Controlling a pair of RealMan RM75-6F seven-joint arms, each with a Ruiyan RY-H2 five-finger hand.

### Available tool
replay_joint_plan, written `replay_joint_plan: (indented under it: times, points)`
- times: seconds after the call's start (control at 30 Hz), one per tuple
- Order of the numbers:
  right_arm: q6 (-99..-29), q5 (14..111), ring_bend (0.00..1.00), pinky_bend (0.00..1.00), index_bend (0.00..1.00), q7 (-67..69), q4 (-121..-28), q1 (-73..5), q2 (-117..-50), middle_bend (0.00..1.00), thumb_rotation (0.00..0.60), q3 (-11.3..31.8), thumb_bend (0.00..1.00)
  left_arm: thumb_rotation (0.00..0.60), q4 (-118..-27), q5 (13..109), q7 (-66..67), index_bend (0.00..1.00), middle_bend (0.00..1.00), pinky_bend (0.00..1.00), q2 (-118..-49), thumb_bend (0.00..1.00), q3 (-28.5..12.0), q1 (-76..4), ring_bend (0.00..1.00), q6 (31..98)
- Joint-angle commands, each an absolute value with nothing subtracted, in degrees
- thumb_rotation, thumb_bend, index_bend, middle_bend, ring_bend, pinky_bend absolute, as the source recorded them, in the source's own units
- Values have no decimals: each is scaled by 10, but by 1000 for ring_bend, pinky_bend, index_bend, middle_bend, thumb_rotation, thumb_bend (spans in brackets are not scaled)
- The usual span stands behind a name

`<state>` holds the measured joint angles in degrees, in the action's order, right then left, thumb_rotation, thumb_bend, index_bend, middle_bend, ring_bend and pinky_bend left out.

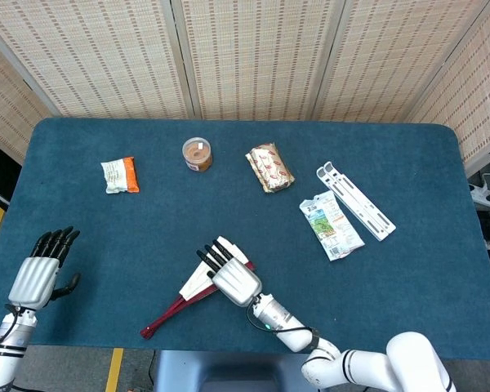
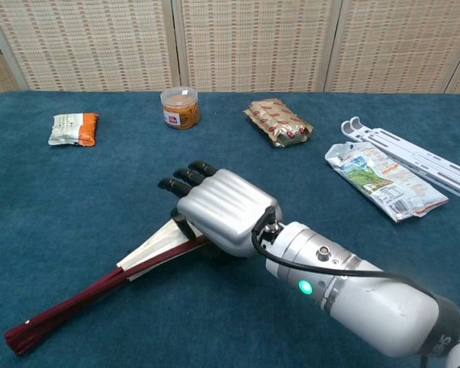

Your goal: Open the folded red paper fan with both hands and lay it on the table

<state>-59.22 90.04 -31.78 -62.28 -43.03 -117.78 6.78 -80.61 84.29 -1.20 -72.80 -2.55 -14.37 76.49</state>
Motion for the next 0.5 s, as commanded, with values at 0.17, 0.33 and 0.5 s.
replay_joint_plan:
  times: [0.17, 0.33, 0.5]
  points:
    - [-599, 896, 0, 0, 663, -334, -659, -446, -1153, 108, 600, 96, 703, 600, -803, 847, -16, 0, 0, 65, -729, 377, -26, -143, 0, 769]
    - [-595, 890, 0, 0, 727, -368, -710, -472, -1120, 146, 600, 138, 706, 600, -802, 854, -26, 0, 0, 67, -729, 379, -25, -145, 0, 770]
    - [-574, 855, 0, 14, 756, -395, -776, -501, -1089, 167, 600, 199, 706, 600, -803, 881, -65, 0, 0, 81, -728, 381, -16, -149, 0, 776]
